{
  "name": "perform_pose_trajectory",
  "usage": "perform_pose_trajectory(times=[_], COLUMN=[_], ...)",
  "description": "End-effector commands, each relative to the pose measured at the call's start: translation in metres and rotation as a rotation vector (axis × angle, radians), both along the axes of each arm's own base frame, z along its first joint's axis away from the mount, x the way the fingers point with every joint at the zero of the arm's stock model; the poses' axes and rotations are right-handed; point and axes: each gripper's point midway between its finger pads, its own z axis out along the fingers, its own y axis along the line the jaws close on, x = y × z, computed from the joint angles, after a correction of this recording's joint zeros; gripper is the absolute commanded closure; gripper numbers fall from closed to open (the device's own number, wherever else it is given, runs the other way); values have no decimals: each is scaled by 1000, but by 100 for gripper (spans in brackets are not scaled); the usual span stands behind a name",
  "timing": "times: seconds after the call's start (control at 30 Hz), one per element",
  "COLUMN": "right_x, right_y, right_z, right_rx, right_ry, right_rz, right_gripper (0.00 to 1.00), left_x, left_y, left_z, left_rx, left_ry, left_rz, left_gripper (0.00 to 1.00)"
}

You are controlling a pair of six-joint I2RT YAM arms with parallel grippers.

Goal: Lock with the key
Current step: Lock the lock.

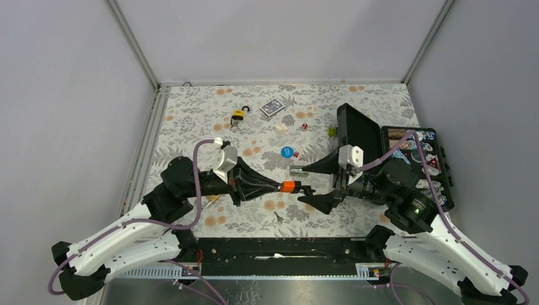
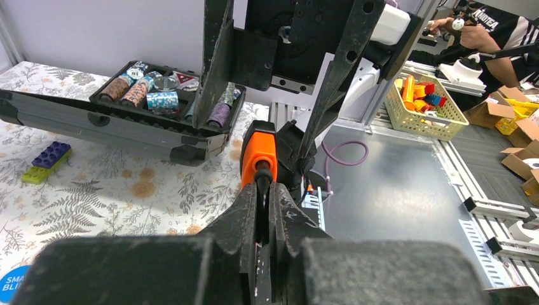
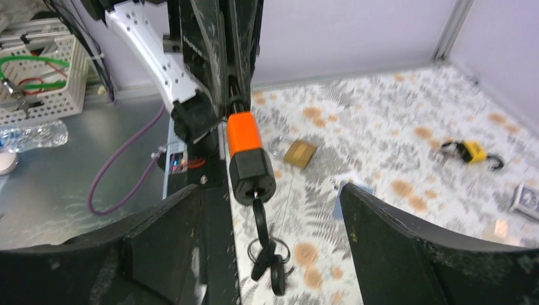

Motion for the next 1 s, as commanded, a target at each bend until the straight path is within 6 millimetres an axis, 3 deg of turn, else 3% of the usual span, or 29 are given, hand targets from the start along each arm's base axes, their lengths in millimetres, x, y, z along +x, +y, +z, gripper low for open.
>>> perform_pose_trajectory(times=[0.0,0.3,0.6,0.97], right_x=[5,-13,-5,-6], right_y=[4,11,19,22], right_z=[52,48,24,24], right_rx=[191,215,177,201], right_ry=[-187,-138,-49,-30], right_rz=[-9,108,92,109], right_gripper=[13,15,23,36], left_x=[-5,-6,-4,-6], left_y=[3,2,3,1], left_z=[39,40,46,46], left_rx=[-142,-170,-228,-253], left_ry=[-67,-53,-54,-39], left_rz=[-14,-24,-5,-26], left_gripper=[100,100,100,100])
